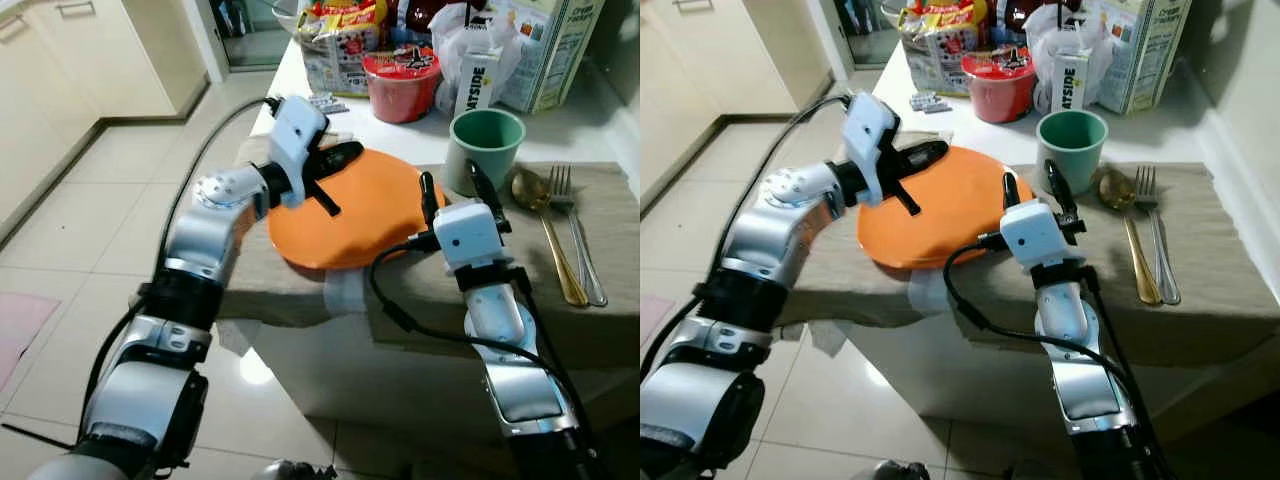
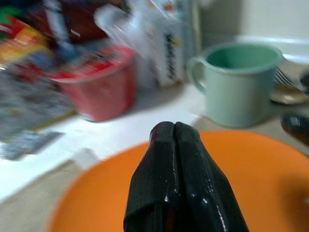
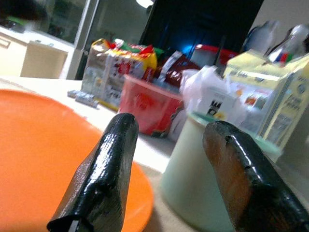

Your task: Setting the table

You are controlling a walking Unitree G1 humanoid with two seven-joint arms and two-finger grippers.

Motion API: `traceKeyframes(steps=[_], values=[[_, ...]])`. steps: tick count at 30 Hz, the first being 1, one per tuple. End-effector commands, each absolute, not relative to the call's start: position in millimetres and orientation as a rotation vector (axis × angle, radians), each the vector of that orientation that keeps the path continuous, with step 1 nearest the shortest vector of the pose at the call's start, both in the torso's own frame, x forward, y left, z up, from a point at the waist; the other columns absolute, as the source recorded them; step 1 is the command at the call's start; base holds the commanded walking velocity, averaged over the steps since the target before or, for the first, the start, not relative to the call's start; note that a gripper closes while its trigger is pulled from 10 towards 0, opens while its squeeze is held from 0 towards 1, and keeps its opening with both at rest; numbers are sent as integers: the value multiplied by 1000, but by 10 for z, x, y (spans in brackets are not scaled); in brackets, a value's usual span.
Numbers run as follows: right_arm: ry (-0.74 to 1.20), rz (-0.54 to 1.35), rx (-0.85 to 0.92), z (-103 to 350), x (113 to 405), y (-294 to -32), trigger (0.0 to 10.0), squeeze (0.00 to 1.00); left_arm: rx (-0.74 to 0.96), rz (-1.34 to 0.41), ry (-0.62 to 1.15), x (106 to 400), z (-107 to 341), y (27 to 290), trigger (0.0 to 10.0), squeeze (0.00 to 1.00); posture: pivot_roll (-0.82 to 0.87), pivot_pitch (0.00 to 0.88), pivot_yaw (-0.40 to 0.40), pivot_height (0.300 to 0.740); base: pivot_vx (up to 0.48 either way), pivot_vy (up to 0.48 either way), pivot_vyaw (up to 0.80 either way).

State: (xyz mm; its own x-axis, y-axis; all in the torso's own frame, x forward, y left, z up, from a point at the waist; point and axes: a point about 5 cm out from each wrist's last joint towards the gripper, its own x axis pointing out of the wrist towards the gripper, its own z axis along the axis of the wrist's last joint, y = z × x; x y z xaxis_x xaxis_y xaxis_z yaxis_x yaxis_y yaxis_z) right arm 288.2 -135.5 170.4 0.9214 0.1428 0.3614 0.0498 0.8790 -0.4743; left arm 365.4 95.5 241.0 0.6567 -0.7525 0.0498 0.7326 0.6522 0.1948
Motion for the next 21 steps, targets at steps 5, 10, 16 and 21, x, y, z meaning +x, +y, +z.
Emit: traceKeyframes(steps=[5, 10, 16, 21], values=[[-402, 70, -476, 1700, 2927, -1334, 10000, 0, 100, -729, -122, 3553, 2380, 1212, 10000, 0, -175, 0, 131, 740, 0, 0, 0], [-396, 66, -464, 1686, 2969, -1383, 10000, 0, 39, -637, -85, 3333, 2193, 1386, 10000, 0, -158, 0, 116, 740, 0, 0, 0], [-404, 82, -466, 1701, 3021, -1384, 10000, 0, 12, -579, -52, 3230, 2104, 1472, 10000, 0, -146, 0, 106, 740, 0, 0, 0], [-407, 88, -467, 1710, 3033, -1373, 10000, 0, 5, -580, -45, 3206, 2084, 1457, 10000, 0, -142, 0, 103, 740, 0, 0, 0]])
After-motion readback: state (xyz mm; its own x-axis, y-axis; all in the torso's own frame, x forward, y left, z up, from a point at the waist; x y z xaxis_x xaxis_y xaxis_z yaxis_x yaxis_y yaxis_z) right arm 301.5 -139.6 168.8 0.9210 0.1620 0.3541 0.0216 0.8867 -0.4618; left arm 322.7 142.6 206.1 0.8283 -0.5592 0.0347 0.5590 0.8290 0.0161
